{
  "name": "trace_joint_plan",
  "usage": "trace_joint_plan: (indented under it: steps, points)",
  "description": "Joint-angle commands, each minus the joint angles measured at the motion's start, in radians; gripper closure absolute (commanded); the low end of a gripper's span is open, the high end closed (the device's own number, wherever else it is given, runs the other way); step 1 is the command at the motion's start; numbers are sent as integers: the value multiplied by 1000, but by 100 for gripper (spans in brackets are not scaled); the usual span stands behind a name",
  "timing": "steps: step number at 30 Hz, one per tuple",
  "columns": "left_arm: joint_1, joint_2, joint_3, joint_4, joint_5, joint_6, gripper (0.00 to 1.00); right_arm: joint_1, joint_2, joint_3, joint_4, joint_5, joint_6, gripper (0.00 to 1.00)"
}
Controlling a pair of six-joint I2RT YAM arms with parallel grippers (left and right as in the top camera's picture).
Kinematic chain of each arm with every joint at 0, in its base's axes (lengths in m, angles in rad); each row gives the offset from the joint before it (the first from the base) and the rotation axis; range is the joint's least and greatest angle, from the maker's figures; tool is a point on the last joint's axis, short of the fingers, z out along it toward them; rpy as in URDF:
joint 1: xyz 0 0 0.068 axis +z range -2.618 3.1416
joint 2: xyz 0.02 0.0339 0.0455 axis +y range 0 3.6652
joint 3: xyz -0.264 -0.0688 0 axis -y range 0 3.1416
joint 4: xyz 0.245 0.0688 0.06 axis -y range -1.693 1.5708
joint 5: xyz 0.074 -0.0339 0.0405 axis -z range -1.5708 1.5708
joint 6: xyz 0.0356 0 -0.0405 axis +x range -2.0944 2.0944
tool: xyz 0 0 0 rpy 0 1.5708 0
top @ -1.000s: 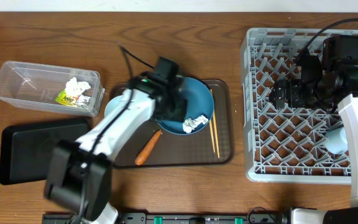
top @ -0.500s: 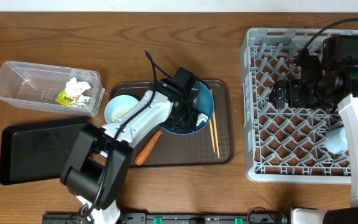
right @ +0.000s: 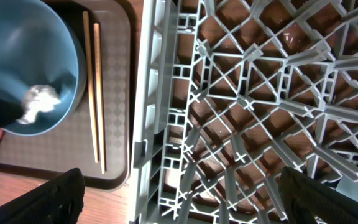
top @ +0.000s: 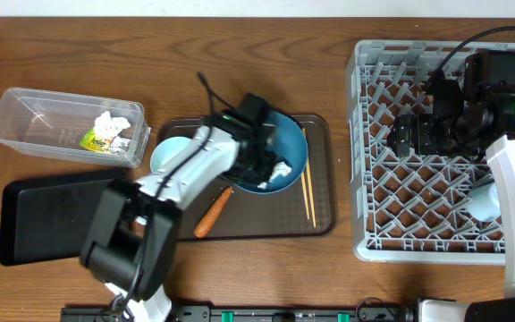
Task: Sort waste into correct bins and load items into the dishwasher rack
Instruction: 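Carry the tissue left and drop it into the clear bin, then reach the right gripper toward the blue plate rim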
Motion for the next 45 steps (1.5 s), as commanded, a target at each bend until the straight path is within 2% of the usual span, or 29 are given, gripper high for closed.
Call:
trace_joint_plan:
  steps: [1, 4, 10, 16, 22, 24, 25, 28, 31, 37, 45]
  points:
    - [91, -122, 62, -14, 5, 6, 94, 7, 3, 0, 0, 2, -13, 1]
    - [196, -222, 66, 4, 0, 11, 94, 7, 3, 0, 0, 2, -13, 1]
    - [433, -344, 66, 68, -120, 10, 94, 7, 3, 0, 0, 2, -13, 1]
    - [621, -319, 66, 145, -206, 9, 94, 8, 3, 0, 0, 2, -13, 1]
    - [724, -247, 66, 175, -233, 9, 94, 8, 3, 0, 0, 2, -13, 1]
    - [748, -217, 66, 175, -233, 9, 92, 8, 3, 0, 0, 2, -13, 1]
    - [759, -198, 66, 175, -232, 9, 87, 7, 3, 0, 0, 2, -13, 1]
    - [776, -167, 66, 167, -230, -6, 59, 7, 3, 0, -1, 2, -13, 1]
    - [776, -167, 66, 163, -222, -6, 45, 7, 3, 0, -1, 2, -13, 1]
    - [739, -253, 66, 119, -163, -6, 43, 8, 3, 0, 5, 0, -13, 1]
    - [674, -329, 65, -216, -164, -14, 42, 38, 4, 0, 149, -164, 42, 1]
